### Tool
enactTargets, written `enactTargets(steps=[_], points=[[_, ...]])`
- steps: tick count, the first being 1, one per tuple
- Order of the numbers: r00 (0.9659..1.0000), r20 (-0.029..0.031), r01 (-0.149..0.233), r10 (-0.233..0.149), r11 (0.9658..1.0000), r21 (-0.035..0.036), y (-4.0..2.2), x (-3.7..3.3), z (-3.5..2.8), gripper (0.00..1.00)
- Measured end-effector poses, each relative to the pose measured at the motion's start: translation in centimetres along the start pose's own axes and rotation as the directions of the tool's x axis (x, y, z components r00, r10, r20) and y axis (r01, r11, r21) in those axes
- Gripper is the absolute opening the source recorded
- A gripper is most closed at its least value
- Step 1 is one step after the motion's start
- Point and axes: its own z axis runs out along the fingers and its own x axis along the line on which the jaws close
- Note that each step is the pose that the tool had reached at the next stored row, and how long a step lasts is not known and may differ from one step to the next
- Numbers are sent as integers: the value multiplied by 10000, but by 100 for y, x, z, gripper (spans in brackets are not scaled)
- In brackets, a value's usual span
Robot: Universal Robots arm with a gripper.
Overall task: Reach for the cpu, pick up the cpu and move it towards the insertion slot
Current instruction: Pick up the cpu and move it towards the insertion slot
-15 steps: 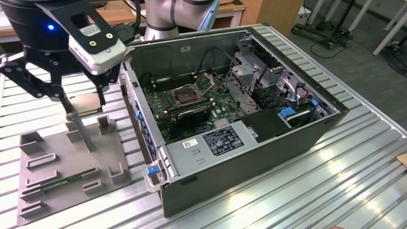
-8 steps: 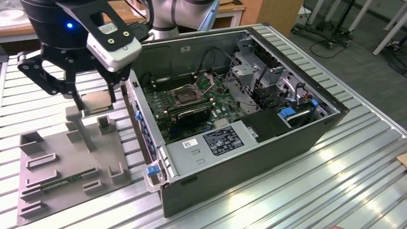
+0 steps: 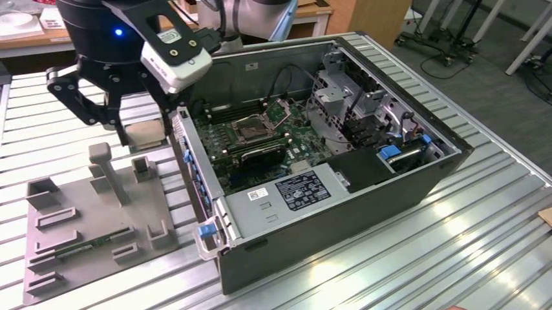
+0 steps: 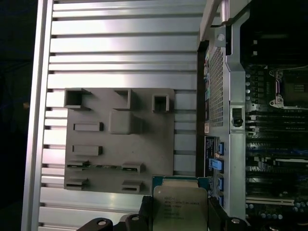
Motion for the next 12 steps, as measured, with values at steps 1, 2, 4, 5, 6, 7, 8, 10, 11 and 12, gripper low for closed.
enactTargets(steps=[1, 2, 4, 5, 6, 7, 8, 10, 11, 12], points=[[10000, 0, 0, 0, 10000, -1, -1, -23, 0, 54], [10000, 1, 0, 0, 10000, -1, -1, -43, 0, 54], [10000, 1, 0, 0, 10000, 0, -1, -76, 0, 54], [10000, 0, -1, 1, 10000, 0, -2, -92, -1, 54], [10000, 0, -1, 1, 10000, 0, -2, -109, -1, 54], [10000, 0, -1, 1, 10000, 0, -2, -128, -1, 54], [10000, 0, 0, 0, 10000, 0, -3, -147, -1, 54], [10000, 0, -1, 1, 10000, 0, -3, -183, -1, 54], [10000, 1, -1, 1, 10000, -1, -4, -201, -1, 54], [10000, 1, 0, 0, 10000, -1, -4, -219, -1, 54]])
